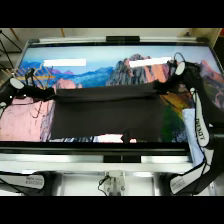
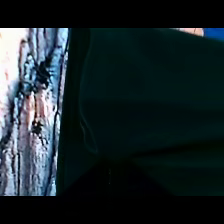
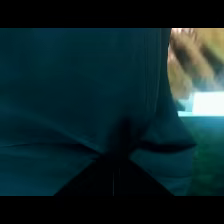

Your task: Fold the shirts.

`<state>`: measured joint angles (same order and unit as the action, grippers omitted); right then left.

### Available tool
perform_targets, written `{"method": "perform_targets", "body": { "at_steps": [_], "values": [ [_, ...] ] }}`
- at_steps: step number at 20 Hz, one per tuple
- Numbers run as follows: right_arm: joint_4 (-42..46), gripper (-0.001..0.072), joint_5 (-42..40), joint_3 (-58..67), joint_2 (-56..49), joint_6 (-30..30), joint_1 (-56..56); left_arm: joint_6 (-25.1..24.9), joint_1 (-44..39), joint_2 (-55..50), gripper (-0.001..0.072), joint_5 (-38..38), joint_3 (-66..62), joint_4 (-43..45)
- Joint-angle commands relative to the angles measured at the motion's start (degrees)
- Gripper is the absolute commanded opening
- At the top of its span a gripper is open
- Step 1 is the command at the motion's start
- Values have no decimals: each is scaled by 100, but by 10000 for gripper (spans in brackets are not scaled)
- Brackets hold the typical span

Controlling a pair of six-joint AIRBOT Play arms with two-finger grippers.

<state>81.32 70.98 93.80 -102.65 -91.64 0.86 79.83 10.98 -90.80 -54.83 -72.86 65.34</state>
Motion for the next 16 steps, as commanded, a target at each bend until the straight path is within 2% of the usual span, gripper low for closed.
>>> {"method": "perform_targets", "body": {
  "at_steps": [1,8,9,10,11,16],
  "values": [
    [-256,59,184,-413,-15,-208,2,-9,7,-59,33,-264,68,68],
    [-267,70,111,-466,-22,-348,-2,-76,4,-144,37,-280,68,299],
    [-297,130,87,-466,-22,-367,2,-50,-2,-181,148,-295,68,258],
    [-348,336,90,-455,-9,-363,2,-46,0,-181,390,-354,63,195],
    [-372,510,212,-407,39,-304,4,-2,9,-168,572,-542,-13,177],
    [514,515,1504,-236,844,79,295,-79,387,125,574,-2243,-605,376]
  ]
}}
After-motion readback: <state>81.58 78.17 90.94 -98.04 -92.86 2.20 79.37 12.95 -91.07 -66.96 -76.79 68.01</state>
